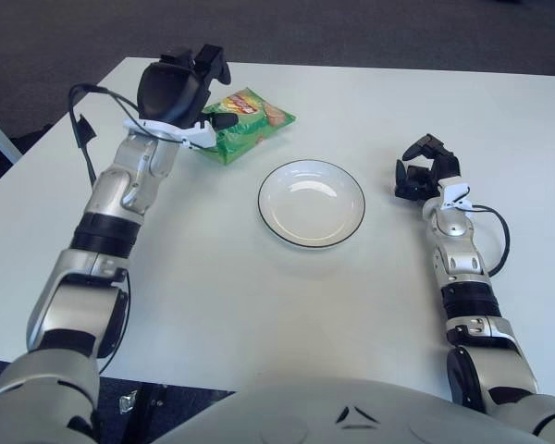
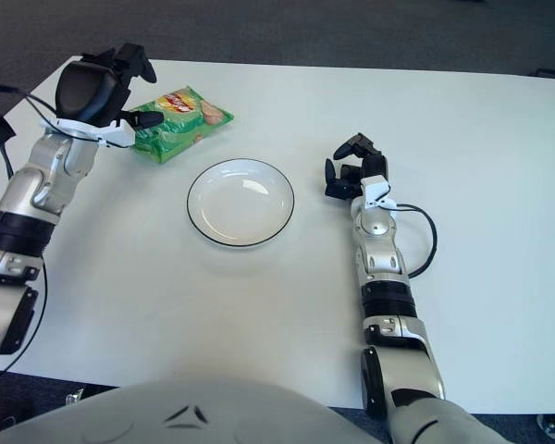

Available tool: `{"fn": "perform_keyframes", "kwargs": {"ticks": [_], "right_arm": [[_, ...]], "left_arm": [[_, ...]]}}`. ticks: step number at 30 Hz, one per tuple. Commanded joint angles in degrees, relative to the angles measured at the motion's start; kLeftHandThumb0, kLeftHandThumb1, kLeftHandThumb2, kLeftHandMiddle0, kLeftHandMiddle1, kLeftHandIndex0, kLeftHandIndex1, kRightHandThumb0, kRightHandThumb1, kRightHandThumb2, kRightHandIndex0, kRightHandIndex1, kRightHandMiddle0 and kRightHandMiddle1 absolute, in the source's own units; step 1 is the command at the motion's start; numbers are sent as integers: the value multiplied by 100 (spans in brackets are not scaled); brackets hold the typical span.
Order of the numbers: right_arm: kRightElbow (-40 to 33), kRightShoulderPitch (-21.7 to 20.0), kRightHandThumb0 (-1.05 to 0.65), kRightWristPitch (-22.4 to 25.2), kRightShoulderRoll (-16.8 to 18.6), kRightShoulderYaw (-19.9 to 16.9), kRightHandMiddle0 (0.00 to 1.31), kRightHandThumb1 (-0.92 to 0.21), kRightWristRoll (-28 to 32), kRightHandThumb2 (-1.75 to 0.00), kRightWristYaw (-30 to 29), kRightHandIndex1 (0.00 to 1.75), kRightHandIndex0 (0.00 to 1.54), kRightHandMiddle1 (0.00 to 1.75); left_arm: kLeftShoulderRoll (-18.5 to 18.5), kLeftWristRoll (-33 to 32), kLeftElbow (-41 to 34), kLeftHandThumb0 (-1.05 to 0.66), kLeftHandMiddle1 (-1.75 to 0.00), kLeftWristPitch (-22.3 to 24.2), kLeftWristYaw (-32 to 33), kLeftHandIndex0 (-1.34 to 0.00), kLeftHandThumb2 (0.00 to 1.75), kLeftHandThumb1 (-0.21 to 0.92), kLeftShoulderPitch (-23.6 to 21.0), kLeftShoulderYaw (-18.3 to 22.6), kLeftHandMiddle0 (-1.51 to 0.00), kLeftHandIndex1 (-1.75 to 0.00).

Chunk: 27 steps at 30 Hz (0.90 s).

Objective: Put the snack into the plate.

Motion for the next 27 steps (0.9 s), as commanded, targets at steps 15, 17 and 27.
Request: {"fn": "perform_keyframes", "kwargs": {"ticks": [15, 17, 27], "right_arm": [[42, 501, -50, 422, 144, 112, 65, -27, -106, -137, -56, 175, 135, 175], [19, 508, -50, 435, 145, 121, 65, -27, -120, -137, -67, 175, 135, 175], [-61, 525, -50, 547, 155, 153, 65, -27, -200, -137, -112, 175, 135, 175]], "left_arm": [[-49, 239, 1524, -101, -2, 387, -316, 0, 99, 92, -918, -830, 0, -22], [-105, 263, 1768, -102, -1, 410, -223, 0, 103, 92, -1021, -925, 0, -21], [-393, 360, 2861, -105, 0, 628, 88, 0, 115, 92, -1529, -1397, 0, -18]]}}
